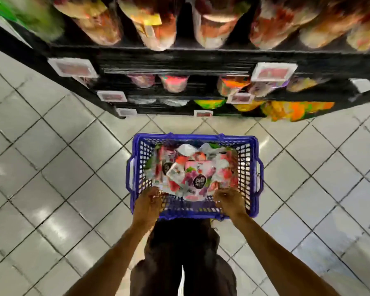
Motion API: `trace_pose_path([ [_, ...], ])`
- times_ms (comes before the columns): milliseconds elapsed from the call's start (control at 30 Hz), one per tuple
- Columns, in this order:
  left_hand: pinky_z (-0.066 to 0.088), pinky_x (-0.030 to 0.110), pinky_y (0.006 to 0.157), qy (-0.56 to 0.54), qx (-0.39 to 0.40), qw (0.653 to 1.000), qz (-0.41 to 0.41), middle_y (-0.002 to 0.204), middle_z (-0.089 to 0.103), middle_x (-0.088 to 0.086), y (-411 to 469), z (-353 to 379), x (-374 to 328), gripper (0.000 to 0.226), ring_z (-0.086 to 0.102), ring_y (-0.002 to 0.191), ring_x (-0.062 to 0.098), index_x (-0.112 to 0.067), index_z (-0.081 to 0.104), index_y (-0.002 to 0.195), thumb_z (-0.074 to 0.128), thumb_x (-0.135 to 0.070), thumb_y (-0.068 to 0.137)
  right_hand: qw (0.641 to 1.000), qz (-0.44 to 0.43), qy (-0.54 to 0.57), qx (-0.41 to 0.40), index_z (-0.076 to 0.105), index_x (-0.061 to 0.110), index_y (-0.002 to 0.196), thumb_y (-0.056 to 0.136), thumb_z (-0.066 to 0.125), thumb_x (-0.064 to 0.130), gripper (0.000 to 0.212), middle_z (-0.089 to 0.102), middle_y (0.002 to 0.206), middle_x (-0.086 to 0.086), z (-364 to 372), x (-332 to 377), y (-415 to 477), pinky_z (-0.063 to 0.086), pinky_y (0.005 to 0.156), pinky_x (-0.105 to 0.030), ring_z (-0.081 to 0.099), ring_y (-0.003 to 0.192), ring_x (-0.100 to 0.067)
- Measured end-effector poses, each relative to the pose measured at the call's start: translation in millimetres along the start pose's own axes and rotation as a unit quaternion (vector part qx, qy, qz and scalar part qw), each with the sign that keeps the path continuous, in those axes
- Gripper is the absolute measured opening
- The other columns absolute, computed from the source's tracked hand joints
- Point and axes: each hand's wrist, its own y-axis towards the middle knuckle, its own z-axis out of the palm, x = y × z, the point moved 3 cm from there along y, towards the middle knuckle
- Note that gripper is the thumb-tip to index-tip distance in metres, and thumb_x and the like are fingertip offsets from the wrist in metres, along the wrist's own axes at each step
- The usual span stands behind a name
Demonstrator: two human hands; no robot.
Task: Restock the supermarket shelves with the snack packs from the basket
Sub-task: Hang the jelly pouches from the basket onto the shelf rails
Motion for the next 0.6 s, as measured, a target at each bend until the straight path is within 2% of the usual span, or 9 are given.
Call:
trace_pose_path([
  [67, 0.038, 0.012, 0.059, -0.009, 0.025, 0.997, -0.066, 0.076, 0.056, 0.002, 27.0, 19.0, 23.0, 0.014, 0.054, 0.062, 0.002, -0.008, 0.061, 0.077, 0.053, -0.011, 0.088, 1.000, 0.028, 0.006, 0.004, 0.059, 0.024, 0.067, 0.092, 0.060, 0.003, 0.033, 0.059, 0.063, 0.005, 12.6, -17.1, 33.2, 0.045, 0.043, -0.016, 0.057, 0.047, -0.003],
  [133, 0.044, 0.017, 0.067, -0.001, 0.045, 0.995, -0.090, 0.084, 0.061, 0.003, 55.0, 39.4, 43.6, 0.007, 0.059, 0.072, 0.002, -0.010, 0.063, 0.083, 0.057, -0.010, 0.087, 0.999, 0.047, -0.002, 0.018, 0.054, 0.028, 0.070, 0.094, 0.060, 0.011, 0.030, 0.058, 0.062, 0.012, 26.1, -27.8, 63.7, 0.041, 0.042, -0.005, 0.055, 0.047, 0.003],
  [267, 0.049, 0.032, 0.088, 0.033, 0.057, 0.996, -0.067, 0.113, 0.069, 0.017, 108.6, 84.1, 70.8, 0.034, 0.065, 0.103, 0.029, 0.000, 0.061, 0.121, 0.064, -0.004, 0.088, 0.997, 0.061, -0.049, 0.016, 0.042, 0.024, 0.066, 0.080, 0.061, 0.041, 0.029, 0.046, 0.066, 0.009, 59.2, -40.4, 125.3, 0.032, 0.047, -0.011, 0.050, 0.067, -0.012],
  [300, 0.049, 0.028, 0.088, 0.029, 0.052, 0.996, -0.062, 0.110, 0.071, 0.012, 118.7, 93.4, 73.1, 0.040, 0.066, 0.103, 0.025, 0.001, 0.058, 0.126, 0.067, -0.004, 0.087, 0.996, 0.060, -0.063, 0.012, 0.042, 0.020, 0.068, 0.081, 0.071, 0.036, 0.035, 0.047, 0.068, 0.005, 66.0, -44.1, 137.9, 0.032, 0.046, -0.013, 0.048, 0.067, -0.014],
  [367, 0.046, 0.013, 0.071, 0.008, 0.046, 0.997, -0.060, 0.085, 0.070, -0.012, 138.3, 112.1, 76.1, 0.052, 0.065, 0.078, 0.004, 0.003, 0.053, 0.131, 0.072, -0.005, 0.084, 0.996, 0.071, -0.042, 0.016, 0.055, 0.010, 0.091, 0.076, 0.083, 0.019, 0.033, 0.061, 0.087, -0.010, 81.4, -55.6, 162.9, 0.042, 0.051, -0.011, 0.059, 0.072, -0.021],
  [433, 0.038, 0.010, 0.059, 0.019, 0.049, 0.998, -0.034, 0.080, 0.061, -0.016, 156.4, 126.8, 75.1, 0.054, 0.057, 0.069, 0.005, -0.001, 0.053, 0.129, 0.076, -0.009, 0.080, 0.997, 0.074, -0.037, 0.010, 0.058, -0.002, 0.115, 0.070, 0.088, 0.017, 0.057, 0.064, 0.108, -0.019, 90.1, -61.8, 176.6, 0.050, 0.069, -0.022, 0.065, 0.098, -0.032],
  [467, 0.039, 0.013, 0.063, 0.023, 0.059, 0.998, -0.030, 0.086, 0.062, -0.010, 163.0, 131.8, 75.4, 0.056, 0.060, 0.075, 0.011, -0.005, 0.053, 0.129, 0.077, -0.013, 0.079, 0.997, 0.068, -0.044, 0.006, 0.057, -0.003, 0.114, 0.068, 0.090, 0.021, 0.062, 0.065, 0.106, -0.017, 92.5, -62.5, 180.0, 0.051, 0.072, -0.024, 0.065, 0.099, -0.030],
  [533, 0.044, 0.022, 0.073, 0.035, 0.066, 0.997, -0.025, 0.100, 0.065, -0.002, 173.6, 138.0, 76.7, 0.061, 0.064, 0.092, 0.020, -0.011, 0.054, 0.129, 0.082, -0.021, 0.076, 0.998, 0.058, -0.021, -0.011, 0.056, 0.006, 0.099, 0.064, 0.092, 0.026, 0.054, 0.064, 0.088, -0.006, 93.9, -66.2, 184.1, 0.049, 0.064, -0.023, 0.063, 0.079, -0.021],
  [600, 0.046, 0.025, 0.073, 0.041, 0.058, 0.997, -0.037, 0.101, 0.067, 0.002, 179.2, 140.0, 81.4, 0.064, 0.066, 0.093, 0.023, -0.008, 0.056, 0.127, 0.085, -0.021, 0.071, 0.998, 0.064, 0.007, -0.007, 0.057, 0.009, 0.091, 0.064, 0.091, 0.030, 0.048, 0.063, 0.078, -0.001, 93.5, -74.0, 185.1, 0.048, 0.063, -0.025, 0.061, 0.070, -0.018],
])
